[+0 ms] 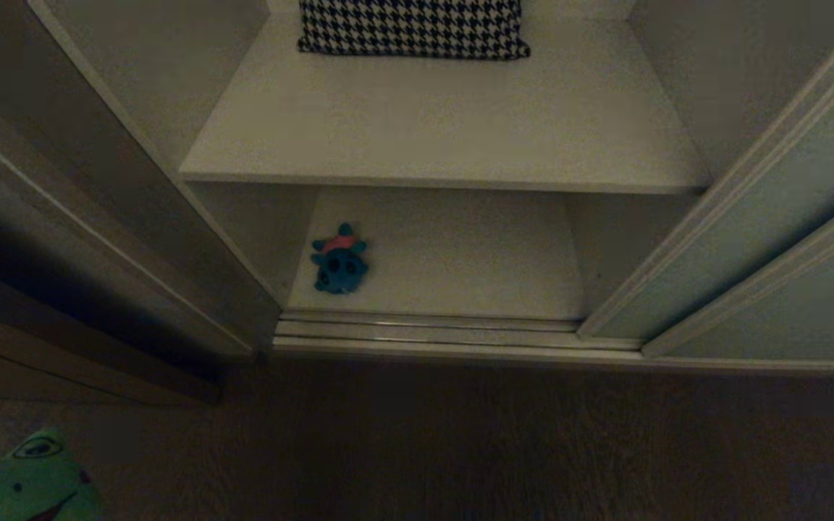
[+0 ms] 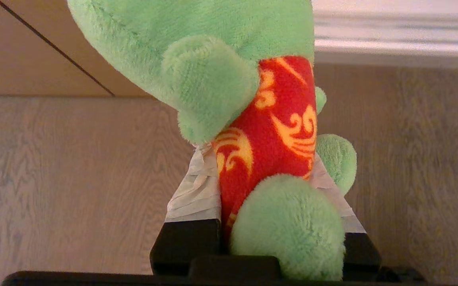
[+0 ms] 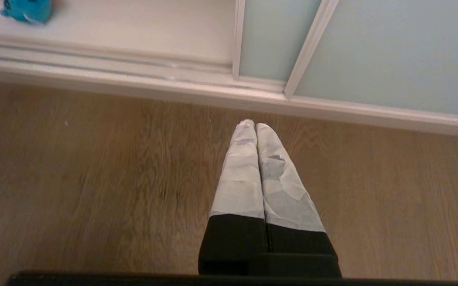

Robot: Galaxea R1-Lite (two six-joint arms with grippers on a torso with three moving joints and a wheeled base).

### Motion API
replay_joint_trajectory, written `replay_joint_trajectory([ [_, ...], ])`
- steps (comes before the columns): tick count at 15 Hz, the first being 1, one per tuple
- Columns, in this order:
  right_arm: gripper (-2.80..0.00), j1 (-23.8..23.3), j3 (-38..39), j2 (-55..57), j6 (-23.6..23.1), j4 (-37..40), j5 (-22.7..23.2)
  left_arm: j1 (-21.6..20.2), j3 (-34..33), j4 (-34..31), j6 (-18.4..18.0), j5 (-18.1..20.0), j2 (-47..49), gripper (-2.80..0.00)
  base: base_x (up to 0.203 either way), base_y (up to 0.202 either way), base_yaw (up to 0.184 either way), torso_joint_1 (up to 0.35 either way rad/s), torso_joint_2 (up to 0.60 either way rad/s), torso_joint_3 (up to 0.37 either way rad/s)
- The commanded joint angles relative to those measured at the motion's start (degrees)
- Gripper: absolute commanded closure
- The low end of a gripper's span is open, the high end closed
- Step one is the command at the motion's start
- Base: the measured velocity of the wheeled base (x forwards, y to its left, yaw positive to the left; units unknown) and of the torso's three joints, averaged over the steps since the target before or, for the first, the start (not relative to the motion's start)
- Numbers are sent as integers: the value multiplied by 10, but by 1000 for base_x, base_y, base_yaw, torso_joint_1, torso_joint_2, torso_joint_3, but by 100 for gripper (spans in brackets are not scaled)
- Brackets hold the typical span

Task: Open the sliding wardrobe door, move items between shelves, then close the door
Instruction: Place the green doll on the lower shelf

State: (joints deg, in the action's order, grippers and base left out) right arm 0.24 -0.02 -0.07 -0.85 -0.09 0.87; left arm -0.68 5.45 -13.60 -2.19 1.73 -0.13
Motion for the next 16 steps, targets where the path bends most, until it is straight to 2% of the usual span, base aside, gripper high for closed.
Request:
replay_joint_trajectory([
  [1, 0, 0, 0, -1, 0, 0, 0, 0, 0, 1, 0, 0, 2, 0, 0, 0, 0, 5, 4, -192],
  [16, 0, 1, 0, -1, 0, 0, 0, 0, 0, 2, 0, 1, 2, 0, 0, 0, 0, 3, 2, -201],
])
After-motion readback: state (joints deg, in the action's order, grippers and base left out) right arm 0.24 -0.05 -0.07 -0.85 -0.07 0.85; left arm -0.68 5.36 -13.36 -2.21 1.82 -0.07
